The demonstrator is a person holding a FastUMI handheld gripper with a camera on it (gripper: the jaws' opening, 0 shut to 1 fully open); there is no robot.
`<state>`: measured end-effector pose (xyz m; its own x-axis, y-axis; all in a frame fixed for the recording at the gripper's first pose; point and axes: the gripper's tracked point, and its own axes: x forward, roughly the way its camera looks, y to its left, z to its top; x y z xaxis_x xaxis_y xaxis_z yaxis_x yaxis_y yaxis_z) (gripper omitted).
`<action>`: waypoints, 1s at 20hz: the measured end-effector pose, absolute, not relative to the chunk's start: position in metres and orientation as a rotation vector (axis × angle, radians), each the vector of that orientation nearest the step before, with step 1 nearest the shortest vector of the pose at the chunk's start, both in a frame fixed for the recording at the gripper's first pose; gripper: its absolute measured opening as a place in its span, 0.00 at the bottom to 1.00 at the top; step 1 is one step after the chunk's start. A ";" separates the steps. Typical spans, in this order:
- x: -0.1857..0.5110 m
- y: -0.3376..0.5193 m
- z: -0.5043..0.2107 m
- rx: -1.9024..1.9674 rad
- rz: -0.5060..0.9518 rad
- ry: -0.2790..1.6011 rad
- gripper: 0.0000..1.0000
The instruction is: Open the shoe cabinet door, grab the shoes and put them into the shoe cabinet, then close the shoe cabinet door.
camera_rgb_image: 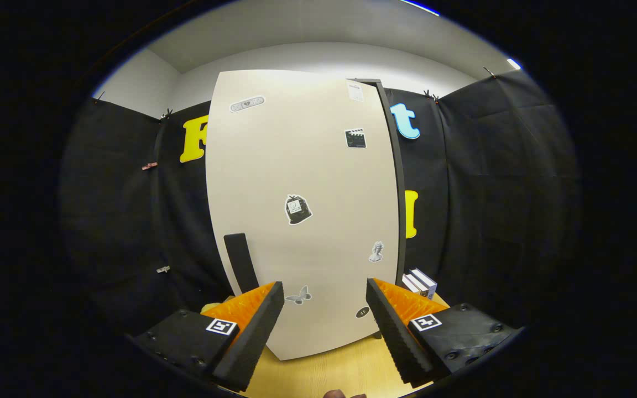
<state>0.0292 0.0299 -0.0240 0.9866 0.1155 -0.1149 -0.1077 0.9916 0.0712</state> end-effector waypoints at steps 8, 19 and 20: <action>0.027 0.025 -0.020 0.016 0.095 0.101 0.98; 0.023 0.025 -0.018 0.033 0.093 0.108 0.98; 0.021 0.024 -0.019 0.032 0.092 0.111 0.98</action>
